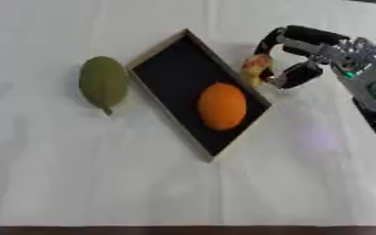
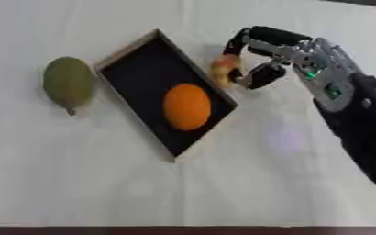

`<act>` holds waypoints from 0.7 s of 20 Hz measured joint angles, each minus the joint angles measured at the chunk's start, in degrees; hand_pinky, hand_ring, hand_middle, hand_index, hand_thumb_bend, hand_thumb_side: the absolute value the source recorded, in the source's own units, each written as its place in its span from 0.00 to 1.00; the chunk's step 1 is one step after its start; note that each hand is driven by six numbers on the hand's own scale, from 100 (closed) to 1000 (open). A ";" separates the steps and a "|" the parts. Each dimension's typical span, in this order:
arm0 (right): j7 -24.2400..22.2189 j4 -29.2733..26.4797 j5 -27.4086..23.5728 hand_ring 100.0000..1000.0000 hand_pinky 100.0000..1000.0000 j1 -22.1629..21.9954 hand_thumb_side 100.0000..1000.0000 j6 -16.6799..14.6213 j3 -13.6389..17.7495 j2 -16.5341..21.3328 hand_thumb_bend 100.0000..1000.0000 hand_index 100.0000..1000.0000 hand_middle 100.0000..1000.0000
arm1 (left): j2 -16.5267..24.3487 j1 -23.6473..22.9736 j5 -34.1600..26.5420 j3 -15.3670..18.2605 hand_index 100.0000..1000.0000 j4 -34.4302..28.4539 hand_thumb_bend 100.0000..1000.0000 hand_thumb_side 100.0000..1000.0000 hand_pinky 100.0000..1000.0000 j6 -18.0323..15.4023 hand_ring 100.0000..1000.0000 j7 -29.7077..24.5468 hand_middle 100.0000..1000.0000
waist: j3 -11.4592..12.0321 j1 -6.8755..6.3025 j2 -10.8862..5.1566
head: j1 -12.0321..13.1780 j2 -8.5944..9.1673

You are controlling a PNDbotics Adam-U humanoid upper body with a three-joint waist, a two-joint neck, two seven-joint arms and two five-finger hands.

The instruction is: Pick up objects on the table and place them in the box.

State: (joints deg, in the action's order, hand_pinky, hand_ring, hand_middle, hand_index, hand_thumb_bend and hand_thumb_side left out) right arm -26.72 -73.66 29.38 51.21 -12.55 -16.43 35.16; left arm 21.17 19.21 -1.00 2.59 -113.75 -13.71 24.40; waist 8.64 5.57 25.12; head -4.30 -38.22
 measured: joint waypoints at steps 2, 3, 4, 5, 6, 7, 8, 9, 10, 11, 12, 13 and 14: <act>0.10 -2.24 -0.82 0.67 0.87 -0.31 0.00 0.97 0.53 0.52 0.00 0.60 0.47 | 0.00 0.00 0.00 0.00 0.79 0.00 0.15 0.61 0.65 0.01 0.70 -0.01 0.73 | -0.15 -0.15 0.00 | 0.00 -0.01; 0.16 -3.39 -1.27 0.67 0.87 -0.34 0.00 1.42 0.73 0.81 0.00 0.60 0.47 | 0.00 0.00 0.00 0.00 0.79 0.00 0.15 0.61 0.65 0.01 0.70 -0.01 0.73 | -0.21 -0.21 0.00 | 0.00 -0.01; 0.21 -4.53 -1.68 0.67 0.87 -0.34 0.00 1.87 0.97 1.04 0.00 0.60 0.47 | 0.00 -0.01 0.00 0.00 0.79 0.00 0.15 0.61 0.65 0.01 0.70 -0.01 0.73 | -0.25 -0.24 0.00 | -0.01 -0.01; 0.28 -5.73 -2.12 0.67 0.87 -0.34 0.00 2.28 1.19 1.24 0.00 0.60 0.47 | 0.00 -0.01 0.00 0.00 0.79 0.00 0.14 0.61 0.65 0.01 0.70 -0.01 0.73 | -0.29 -0.25 0.00 | -0.03 -0.02; 0.37 -6.98 -2.49 0.66 0.87 -0.34 0.00 2.65 1.37 1.46 0.00 0.61 0.47 | 0.00 -0.01 0.00 0.00 0.79 0.00 0.14 0.61 0.65 0.01 0.70 -0.01 0.73 | -0.36 -0.28 0.00 | -0.06 -0.02; 0.43 -8.24 -2.88 0.66 0.87 -0.34 0.00 3.00 1.57 1.62 0.00 0.61 0.47 | 0.00 -0.01 0.00 0.00 0.79 0.00 0.14 0.61 0.65 0.01 0.70 -0.01 0.73 | -0.43 -0.35 -0.01 | -0.12 -0.02; 0.45 -9.51 -3.25 0.66 0.87 -0.31 0.00 3.33 1.69 1.85 0.00 0.61 0.48 | 0.00 -0.01 0.00 0.00 0.79 0.00 0.14 0.61 0.65 0.01 0.70 -0.01 0.73 | -0.46 -0.45 -0.01 | -0.19 -0.03; 0.41 -10.76 -3.53 0.66 0.87 -0.26 0.00 3.63 1.83 1.95 0.00 0.61 0.48 | 0.00 -0.01 0.00 0.00 0.79 0.00 0.14 0.61 0.65 0.01 0.70 -0.01 0.73 | -0.48 -0.52 -0.02 | -0.30 -0.03; 0.29 -11.99 -3.82 0.66 0.87 -0.12 0.00 3.91 1.94 1.96 0.00 0.61 0.48 | 0.00 -0.02 0.00 0.00 0.79 0.00 0.14 0.61 0.65 0.01 0.70 -0.01 0.73 | -0.53 -0.54 -0.02 | -0.36 -0.03; 0.11 -13.18 -4.04 0.66 0.86 0.23 0.00 4.18 1.94 1.96 0.00 0.62 0.48 | 0.00 -0.02 0.00 0.00 0.79 0.00 0.14 0.61 0.65 0.03 0.70 -0.03 0.73 | -0.58 -0.54 -0.02 | -0.40 -0.03; -0.14 -14.26 -4.31 0.66 0.86 0.57 0.00 4.44 1.93 1.96 0.00 0.62 0.49 | 0.00 -0.02 0.00 0.00 0.79 0.00 0.14 0.61 0.65 0.06 0.70 -0.06 0.73 | -0.59 -0.54 -0.04 | -0.45 -0.03; -0.44 -15.17 -4.59 0.66 0.86 0.94 0.00 4.74 1.90 1.96 0.00 0.62 0.49 | 0.00 -0.02 0.00 0.00 0.79 0.00 0.14 0.61 0.65 0.10 0.70 -0.10 0.73 | -0.61 -0.54 -0.06 | -0.56 -0.03; -0.77 -15.84 -4.85 0.66 0.86 1.27 0.00 4.98 1.82 1.95 0.00 0.62 0.49 | 0.00 -0.02 0.00 0.00 0.79 0.00 0.14 0.61 0.65 0.12 0.70 -0.12 0.73 | -0.65 -0.54 -0.07 | -0.64 -0.03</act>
State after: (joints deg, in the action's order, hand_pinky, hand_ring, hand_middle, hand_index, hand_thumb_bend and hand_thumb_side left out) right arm -27.49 -89.50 24.53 52.48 -7.57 -14.60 37.11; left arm 21.17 19.19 -1.00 2.59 -113.75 -13.59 24.28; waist 7.99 5.03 25.06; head -4.94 -38.26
